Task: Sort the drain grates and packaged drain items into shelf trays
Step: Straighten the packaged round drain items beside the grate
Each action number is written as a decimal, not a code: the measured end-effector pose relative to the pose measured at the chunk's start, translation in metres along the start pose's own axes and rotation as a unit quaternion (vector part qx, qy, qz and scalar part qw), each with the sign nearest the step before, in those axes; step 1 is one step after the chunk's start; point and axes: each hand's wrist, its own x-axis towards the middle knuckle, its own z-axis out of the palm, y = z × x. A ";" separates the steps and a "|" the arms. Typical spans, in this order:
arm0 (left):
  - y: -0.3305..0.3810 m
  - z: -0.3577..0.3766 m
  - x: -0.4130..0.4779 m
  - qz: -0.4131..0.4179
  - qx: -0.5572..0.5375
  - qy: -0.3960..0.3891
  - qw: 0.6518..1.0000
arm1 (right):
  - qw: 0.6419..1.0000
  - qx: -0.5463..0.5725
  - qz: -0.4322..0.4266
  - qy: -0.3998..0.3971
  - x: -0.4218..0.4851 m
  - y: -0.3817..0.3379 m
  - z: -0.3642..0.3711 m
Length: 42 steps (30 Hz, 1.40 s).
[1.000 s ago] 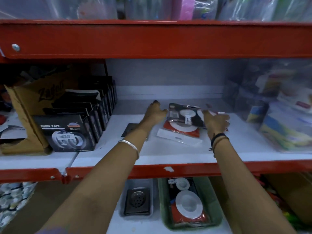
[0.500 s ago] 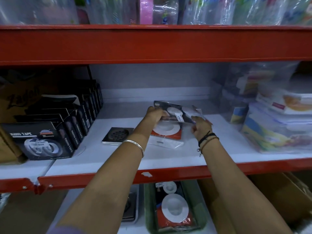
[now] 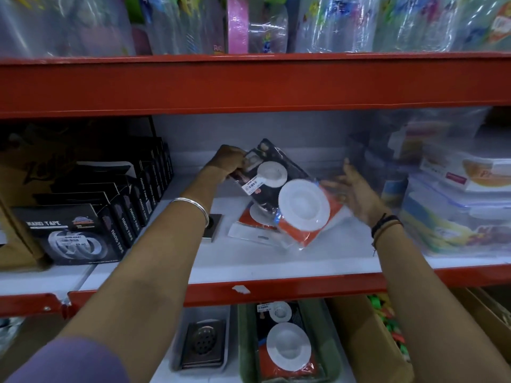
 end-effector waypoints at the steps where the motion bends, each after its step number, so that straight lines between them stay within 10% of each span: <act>1: 0.001 0.001 0.001 0.011 0.014 -0.010 1.000 | 0.997 -0.025 0.023 -0.069 -0.002 -0.003 0.001; 22: -0.056 0.065 0.005 -0.011 -0.098 -0.020 0.995 | 0.928 -0.263 0.131 -0.228 -0.024 0.000 0.092; 28: -0.041 0.032 0.019 0.035 0.022 0.038 0.998 | 0.989 -0.088 0.078 -0.094 -0.006 0.001 0.071; 34: -0.045 0.034 0.010 -0.113 0.018 -0.128 0.985 | 0.995 -0.022 0.077 0.053 0.016 0.024 0.074; 42: -0.055 0.054 -0.004 -0.130 0.069 -0.122 0.982 | 0.972 -0.158 0.128 0.117 0.027 0.053 0.084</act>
